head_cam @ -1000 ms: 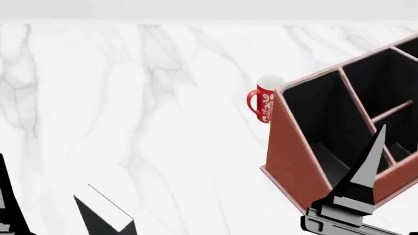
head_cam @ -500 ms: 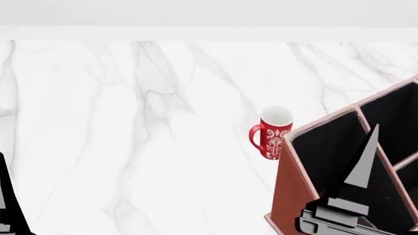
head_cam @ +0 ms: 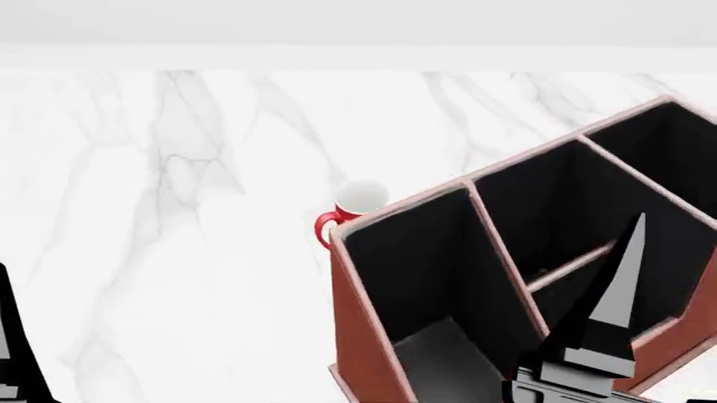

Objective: Pick up the book and place it in the left compartment of the caddy.

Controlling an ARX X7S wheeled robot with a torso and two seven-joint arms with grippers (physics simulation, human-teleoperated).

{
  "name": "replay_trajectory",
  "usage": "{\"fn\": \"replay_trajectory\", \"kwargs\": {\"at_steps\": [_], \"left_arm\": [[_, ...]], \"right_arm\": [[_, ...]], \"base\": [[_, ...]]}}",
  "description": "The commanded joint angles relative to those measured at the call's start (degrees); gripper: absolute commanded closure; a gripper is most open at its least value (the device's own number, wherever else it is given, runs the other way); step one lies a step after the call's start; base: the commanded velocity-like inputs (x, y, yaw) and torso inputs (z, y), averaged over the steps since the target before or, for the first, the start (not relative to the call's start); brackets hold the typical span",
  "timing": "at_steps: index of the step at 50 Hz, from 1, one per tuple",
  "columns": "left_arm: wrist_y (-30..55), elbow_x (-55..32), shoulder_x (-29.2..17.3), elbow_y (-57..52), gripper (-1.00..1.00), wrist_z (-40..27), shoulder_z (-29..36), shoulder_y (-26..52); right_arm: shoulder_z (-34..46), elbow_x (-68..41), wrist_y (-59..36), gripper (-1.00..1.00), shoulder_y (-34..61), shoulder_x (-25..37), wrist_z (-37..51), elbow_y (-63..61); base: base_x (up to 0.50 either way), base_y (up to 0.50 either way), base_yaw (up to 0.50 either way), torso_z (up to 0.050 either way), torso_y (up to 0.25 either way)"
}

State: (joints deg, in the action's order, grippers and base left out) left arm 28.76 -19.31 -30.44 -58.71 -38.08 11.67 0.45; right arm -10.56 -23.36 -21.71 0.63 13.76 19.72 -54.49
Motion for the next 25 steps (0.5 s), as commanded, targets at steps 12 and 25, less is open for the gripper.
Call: {"fn": "replay_trajectory", "kwargs": {"at_steps": [12, 25], "left_arm": [[-2.5, -1.5, 0.2, 1.0, -1.00, 1.2, -1.2, -0.4], [-2.6, -1.9, -0.2, 1.0, -1.00, 0.4, -1.0, -0.1]], "right_arm": [[-0.4, 0.5, 0.4, -1.00, -0.2, -0.1, -0.1, 0.0], [0.2, 0.5, 1.0, -1.00, -0.4, 0.5, 0.2, 0.4]], "base": [[0.00, -0.50, 0.00, 0.000, 0.000], [0.00, -0.50, 0.00, 0.000, 0.000]]}}
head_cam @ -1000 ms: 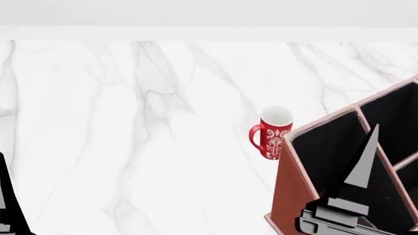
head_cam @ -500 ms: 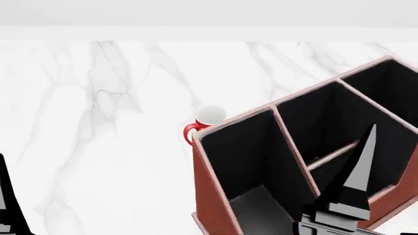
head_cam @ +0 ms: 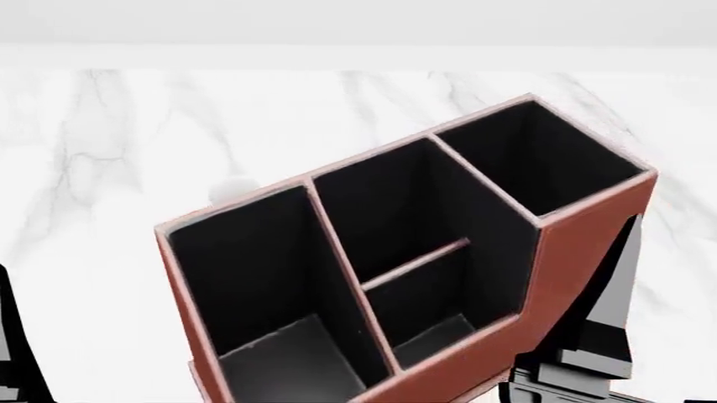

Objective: Pick up the book and place it in the left compartment of the caddy.

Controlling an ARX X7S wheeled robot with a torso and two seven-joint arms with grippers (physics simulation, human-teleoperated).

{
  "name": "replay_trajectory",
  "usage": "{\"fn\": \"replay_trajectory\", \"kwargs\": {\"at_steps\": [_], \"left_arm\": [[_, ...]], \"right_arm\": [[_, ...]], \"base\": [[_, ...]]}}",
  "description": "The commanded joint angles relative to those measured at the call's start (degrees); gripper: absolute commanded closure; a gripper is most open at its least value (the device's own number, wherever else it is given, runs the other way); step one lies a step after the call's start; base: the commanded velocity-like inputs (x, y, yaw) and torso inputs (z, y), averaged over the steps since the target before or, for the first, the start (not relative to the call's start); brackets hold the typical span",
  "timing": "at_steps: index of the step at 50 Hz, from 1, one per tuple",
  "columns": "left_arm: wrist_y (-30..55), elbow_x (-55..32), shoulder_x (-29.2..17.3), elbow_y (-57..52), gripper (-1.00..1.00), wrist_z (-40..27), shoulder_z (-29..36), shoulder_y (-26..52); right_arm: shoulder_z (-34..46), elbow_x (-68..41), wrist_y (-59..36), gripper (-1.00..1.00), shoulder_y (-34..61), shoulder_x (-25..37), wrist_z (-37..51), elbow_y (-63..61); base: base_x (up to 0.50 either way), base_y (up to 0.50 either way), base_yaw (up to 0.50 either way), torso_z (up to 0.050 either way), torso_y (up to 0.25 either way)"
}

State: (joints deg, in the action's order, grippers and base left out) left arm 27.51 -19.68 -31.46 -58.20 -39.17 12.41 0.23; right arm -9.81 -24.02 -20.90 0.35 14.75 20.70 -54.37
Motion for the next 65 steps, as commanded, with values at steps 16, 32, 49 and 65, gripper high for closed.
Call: {"fn": "replay_trajectory", "kwargs": {"at_steps": [16, 32, 49, 65], "left_arm": [[-1.8, -1.8, 0.4, 0.9, -1.00, 0.9, -1.4, 0.3], [-1.6, -2.9, -0.2, 0.6, -1.00, 0.0, -1.4, 0.7], [-1.8, -3.7, -0.9, 0.4, -1.00, -0.8, -1.1, 1.1], [-2.4, -3.8, -1.5, 0.7, -1.00, -1.4, -0.6, 1.2]], "right_arm": [[0.0, 0.4, 0.9, -1.00, 0.0, -0.1, -0.5, 0.8], [1.1, 2.5, 1.0, -1.00, -0.2, 1.0, 0.6, 0.1], [3.2, 3.8, 0.4, -1.00, -0.3, 2.5, 0.4, 0.4], [3.4, 2.9, 1.7, -1.00, -0.8, 2.8, 0.3, 0.6]], "base": [[0.00, -0.50, 0.00, 0.000, 0.000], [0.00, -0.26, 0.00, 0.000, 0.000], [0.00, 0.00, 0.30, 0.000, 0.000], [0.00, 0.00, 0.50, 0.000, 0.000]]}}
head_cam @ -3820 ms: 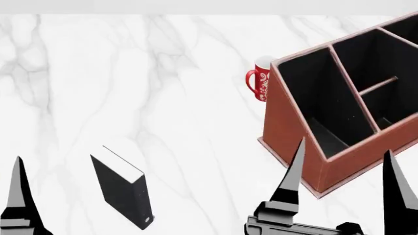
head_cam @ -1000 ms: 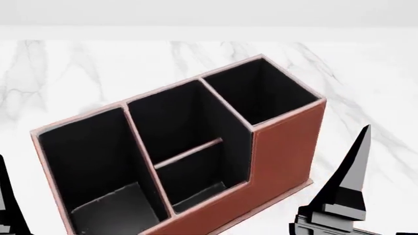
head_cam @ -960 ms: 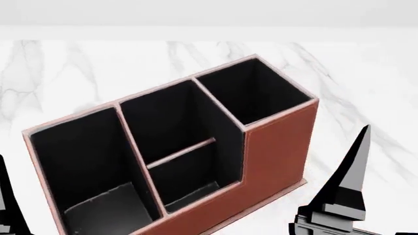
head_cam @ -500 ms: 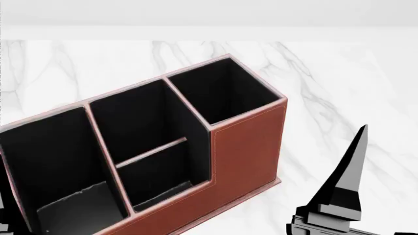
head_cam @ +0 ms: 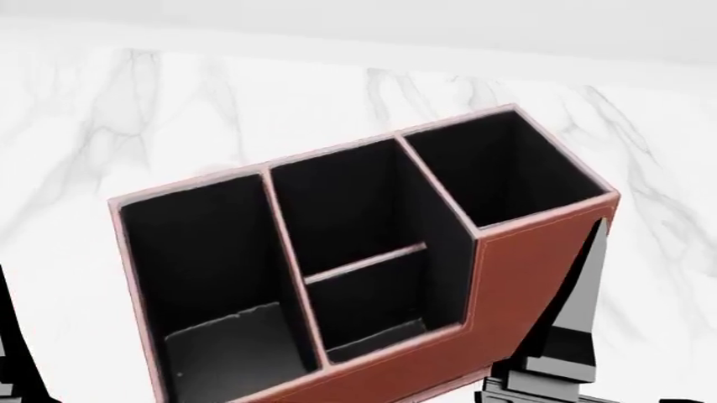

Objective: Pick up the book and place it in the left compartment of the caddy.

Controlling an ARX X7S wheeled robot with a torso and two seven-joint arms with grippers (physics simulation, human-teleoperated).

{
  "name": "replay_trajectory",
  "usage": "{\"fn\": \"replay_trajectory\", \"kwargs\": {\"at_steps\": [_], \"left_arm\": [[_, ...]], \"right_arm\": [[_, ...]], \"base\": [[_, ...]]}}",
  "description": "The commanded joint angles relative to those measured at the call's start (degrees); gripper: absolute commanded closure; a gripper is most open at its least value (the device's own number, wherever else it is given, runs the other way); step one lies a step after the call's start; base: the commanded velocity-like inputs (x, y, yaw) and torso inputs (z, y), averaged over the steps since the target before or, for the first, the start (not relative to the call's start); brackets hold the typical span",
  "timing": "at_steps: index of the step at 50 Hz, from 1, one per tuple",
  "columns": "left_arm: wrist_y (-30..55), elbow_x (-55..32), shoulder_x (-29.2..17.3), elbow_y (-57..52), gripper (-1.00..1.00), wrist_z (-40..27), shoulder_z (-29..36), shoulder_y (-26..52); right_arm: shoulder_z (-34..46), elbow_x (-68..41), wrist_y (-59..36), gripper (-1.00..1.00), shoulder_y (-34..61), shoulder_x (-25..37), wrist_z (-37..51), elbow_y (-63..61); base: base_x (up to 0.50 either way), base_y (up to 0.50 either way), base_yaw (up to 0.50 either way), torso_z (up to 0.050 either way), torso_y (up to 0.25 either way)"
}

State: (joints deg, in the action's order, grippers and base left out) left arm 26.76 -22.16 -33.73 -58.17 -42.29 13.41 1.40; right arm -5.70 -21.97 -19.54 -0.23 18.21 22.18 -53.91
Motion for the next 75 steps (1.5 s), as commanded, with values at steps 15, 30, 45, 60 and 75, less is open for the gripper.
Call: {"fn": "replay_trajectory", "kwargs": {"at_steps": [15, 30, 45, 60, 75], "left_arm": [[-1.8, -1.6, 0.4, 0.6, -1.00, 0.9, -1.1, 0.0], [-2.4, -1.8, -0.1, 0.9, -1.00, 0.5, -0.8, 0.0], [-2.6, -2.1, -0.6, 1.0, -1.00, 0.0, -0.4, 0.3], [-2.9, -2.4, -1.0, 1.1, -1.00, -0.5, -0.1, 0.4], [-3.2, -2.5, -1.3, 1.2, -1.00, -1.0, 0.4, 0.5]], "right_arm": [[-0.7, -0.1, 0.4, -1.00, -0.3, 0.0, -0.8, -0.2], [0.1, 0.2, 1.0, -1.00, -0.4, 0.5, -0.6, 0.1], [0.4, 0.5, 1.0, -1.00, -0.2, 0.9, 0.2, 0.3], [0.0, -1.3, 1.3, -1.00, -0.1, 1.0, 0.6, 0.3], [1.0, -0.1, 0.5, -1.00, 0.3, 1.8, 1.5, 0.4]], "base": [[0.00, 0.00, 0.50, 0.000, 0.000], [0.00, 0.00, 0.50, 0.000, 0.000], [0.00, 0.00, 0.46, 0.000, 0.000], [0.03, -0.07, 0.00, 0.000, 0.000], [0.14, -0.30, 0.00, 0.000, 0.000]]}}
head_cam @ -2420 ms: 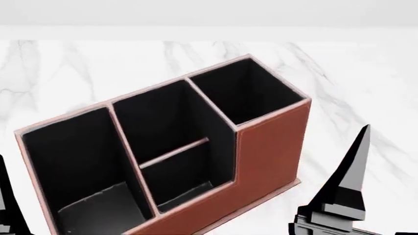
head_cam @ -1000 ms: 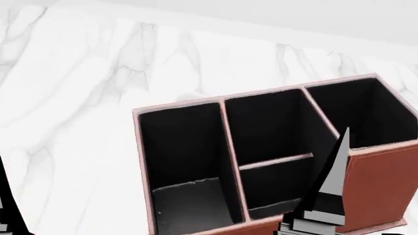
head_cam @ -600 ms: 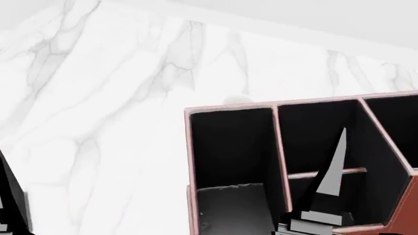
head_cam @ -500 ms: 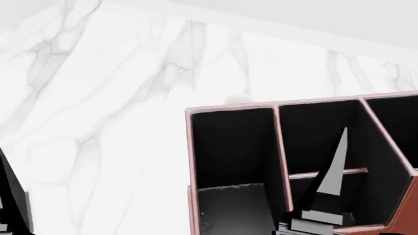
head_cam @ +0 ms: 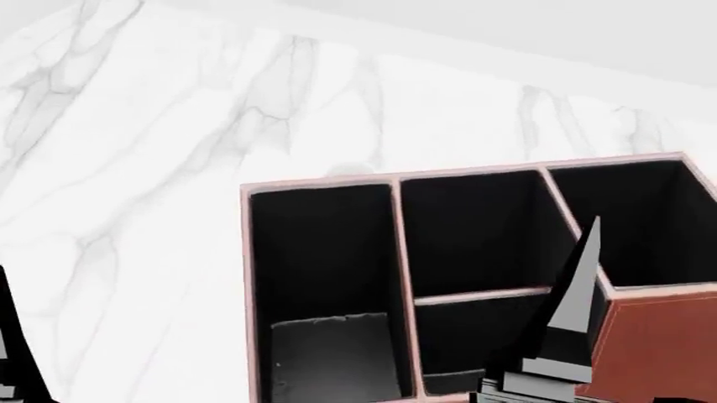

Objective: Pick up the book and place it in the left compartment of the caddy.

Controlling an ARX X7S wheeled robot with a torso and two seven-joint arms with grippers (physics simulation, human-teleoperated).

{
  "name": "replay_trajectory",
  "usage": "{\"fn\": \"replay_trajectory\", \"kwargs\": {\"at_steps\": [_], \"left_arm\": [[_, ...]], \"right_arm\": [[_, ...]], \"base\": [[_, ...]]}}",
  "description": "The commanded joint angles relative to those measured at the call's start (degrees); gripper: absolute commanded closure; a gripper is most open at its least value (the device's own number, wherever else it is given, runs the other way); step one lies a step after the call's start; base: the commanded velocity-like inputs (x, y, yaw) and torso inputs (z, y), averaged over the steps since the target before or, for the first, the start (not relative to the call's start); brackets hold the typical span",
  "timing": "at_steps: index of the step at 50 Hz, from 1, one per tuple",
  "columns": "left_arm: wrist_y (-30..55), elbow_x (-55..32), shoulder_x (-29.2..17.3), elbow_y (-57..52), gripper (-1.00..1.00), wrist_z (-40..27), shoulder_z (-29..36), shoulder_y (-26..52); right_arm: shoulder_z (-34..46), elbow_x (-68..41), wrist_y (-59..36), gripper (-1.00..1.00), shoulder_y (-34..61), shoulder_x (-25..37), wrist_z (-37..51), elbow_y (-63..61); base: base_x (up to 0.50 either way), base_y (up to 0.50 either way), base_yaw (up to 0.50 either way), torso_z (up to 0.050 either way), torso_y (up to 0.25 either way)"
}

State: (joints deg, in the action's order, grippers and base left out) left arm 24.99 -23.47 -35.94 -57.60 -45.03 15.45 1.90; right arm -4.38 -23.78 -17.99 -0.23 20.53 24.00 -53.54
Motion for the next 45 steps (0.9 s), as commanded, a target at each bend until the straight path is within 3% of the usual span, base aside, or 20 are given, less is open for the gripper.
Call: {"fn": "replay_trajectory", "kwargs": {"at_steps": [1, 17, 31, 45], "left_arm": [[-1.5, -1.2, 0.8, 0.6, -1.00, 1.7, -1.6, 0.0], [-1.2, -1.5, 0.5, 1.0, -1.00, 1.3, -0.8, 0.5], [2.2, -7.9, 0.1, 2.3, -1.00, -0.6, -4.1, 2.1], [10.7, -22.1, -2.3, 8.2, -1.00, -2.1, -12.2, 13.8]], "right_arm": [[-0.3, 1.7, -1.1, -1.00, 0.4, -0.5, -0.3, 0.0], [0.0, 1.3, -2.1, -1.00, 0.8, 0.2, 0.6, -0.4], [0.9, 1.3, -1.8, -1.00, 0.8, 0.4, 0.8, 0.1], [1.2, 1.0, -2.4, -1.00, 1.1, 1.1, 1.3, -0.3]], "base": [[0.00, 0.00, 0.00, 0.000, 0.000], [-0.12, -0.05, 0.00, 0.000, 0.000], [0.00, 0.00, 0.00, 0.000, 0.000], [0.00, 0.00, 0.00, 0.000, 0.000]]}}
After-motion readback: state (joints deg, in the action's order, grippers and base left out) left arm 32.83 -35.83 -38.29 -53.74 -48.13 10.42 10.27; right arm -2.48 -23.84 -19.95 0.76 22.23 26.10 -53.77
